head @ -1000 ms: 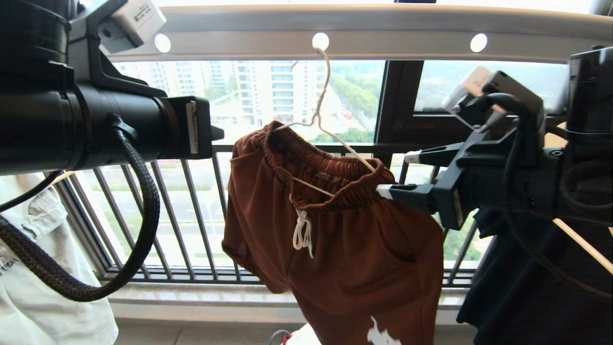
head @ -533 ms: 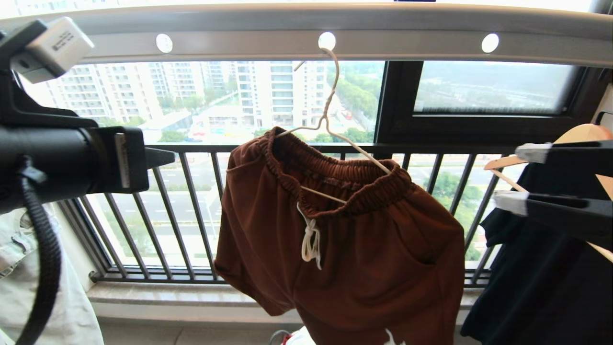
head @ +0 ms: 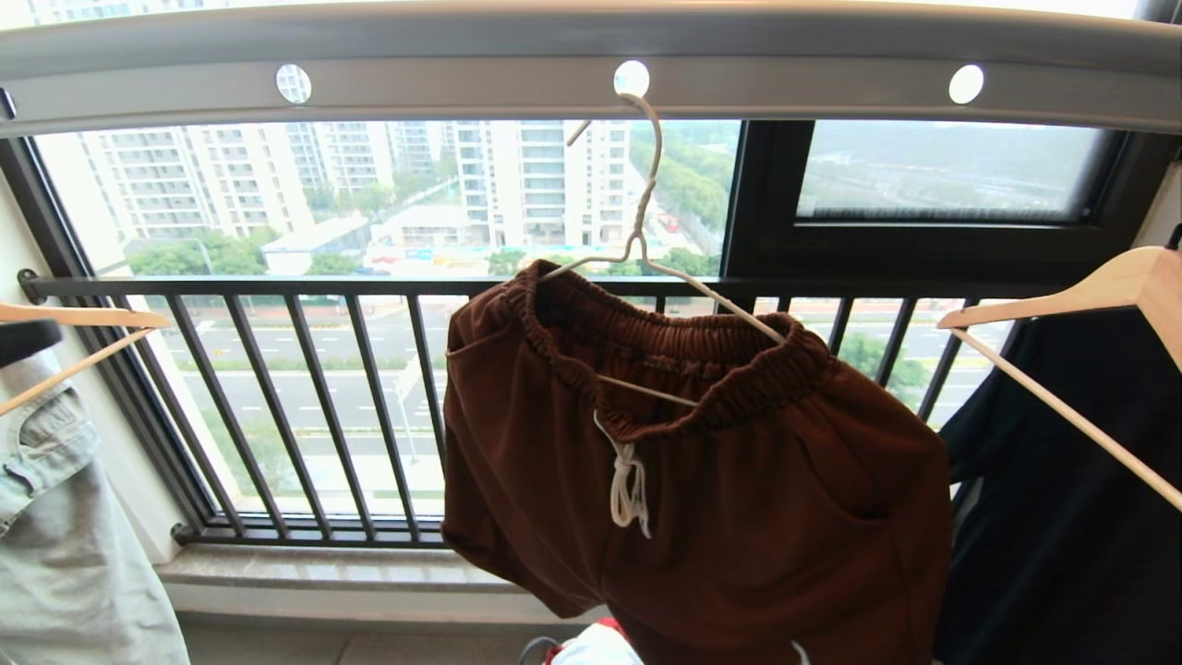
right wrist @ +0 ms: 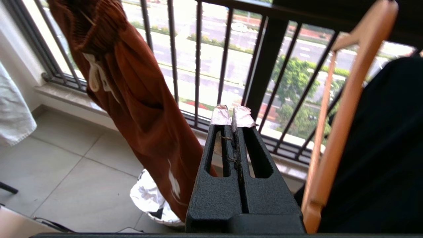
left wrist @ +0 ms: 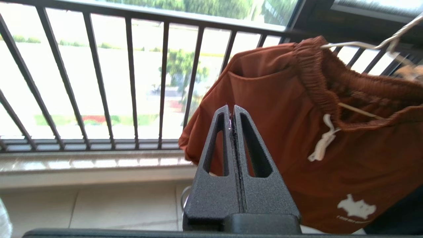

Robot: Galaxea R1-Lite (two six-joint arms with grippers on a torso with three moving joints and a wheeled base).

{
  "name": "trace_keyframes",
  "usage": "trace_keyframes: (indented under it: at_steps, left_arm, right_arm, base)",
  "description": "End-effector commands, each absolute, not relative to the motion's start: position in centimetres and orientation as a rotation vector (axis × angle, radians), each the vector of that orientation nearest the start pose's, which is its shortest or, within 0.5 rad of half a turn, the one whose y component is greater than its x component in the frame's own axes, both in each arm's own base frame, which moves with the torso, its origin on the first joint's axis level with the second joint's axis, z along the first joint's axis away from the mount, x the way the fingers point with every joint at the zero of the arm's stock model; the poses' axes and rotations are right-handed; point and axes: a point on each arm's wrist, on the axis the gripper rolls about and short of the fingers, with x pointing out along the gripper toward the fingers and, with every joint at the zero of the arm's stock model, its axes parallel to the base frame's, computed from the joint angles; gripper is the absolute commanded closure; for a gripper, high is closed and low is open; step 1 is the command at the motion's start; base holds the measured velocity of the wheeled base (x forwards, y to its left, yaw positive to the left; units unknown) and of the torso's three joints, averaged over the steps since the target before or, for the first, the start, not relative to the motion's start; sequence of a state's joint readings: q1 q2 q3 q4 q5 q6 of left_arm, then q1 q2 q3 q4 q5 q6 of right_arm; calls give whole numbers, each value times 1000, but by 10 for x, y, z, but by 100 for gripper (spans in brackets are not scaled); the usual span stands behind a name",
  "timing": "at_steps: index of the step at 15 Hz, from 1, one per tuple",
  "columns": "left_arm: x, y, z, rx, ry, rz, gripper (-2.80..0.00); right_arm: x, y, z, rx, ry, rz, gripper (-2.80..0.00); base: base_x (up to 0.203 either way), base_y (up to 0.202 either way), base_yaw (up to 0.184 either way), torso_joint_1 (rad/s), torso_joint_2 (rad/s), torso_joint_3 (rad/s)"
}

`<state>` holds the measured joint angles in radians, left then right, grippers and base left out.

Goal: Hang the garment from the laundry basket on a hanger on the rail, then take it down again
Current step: Take the clothes off the clothes rack

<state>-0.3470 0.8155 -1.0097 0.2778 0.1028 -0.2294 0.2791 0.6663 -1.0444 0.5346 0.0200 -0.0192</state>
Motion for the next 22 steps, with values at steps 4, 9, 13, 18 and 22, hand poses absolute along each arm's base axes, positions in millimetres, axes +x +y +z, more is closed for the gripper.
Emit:
trace_keyframes:
  at_steps: [4, 9, 13, 18, 22]
  left_arm:
    - [-62, 1, 273, -248, -58, -215, 0]
    - [-58, -1, 199, -235, 100, -188, 0]
    - [-45, -3, 144, -138, 180, -161, 0]
    - [-33, -2, 88, 62, 59, -125, 0]
    - [-24, 0, 75, 123, 24, -41, 0]
  right_arm:
    - [-57, -11, 283, 70, 215, 89, 0]
    - [-95, -8, 231, 94, 229, -14, 0]
    - [-84, -3, 162, 77, 177, -5, 0]
    - [-43, 0, 112, -20, 8, 41, 0]
    - [-23, 0, 75, -128, 2, 46, 0]
  base:
    - [0, 0, 0, 0, 0, 0]
    - [0, 0, 0, 0, 0, 0]
    - [0, 0, 0, 0, 0, 0]
    - [0, 0, 0, 0, 0, 0]
    - [0, 0, 0, 0, 0, 0]
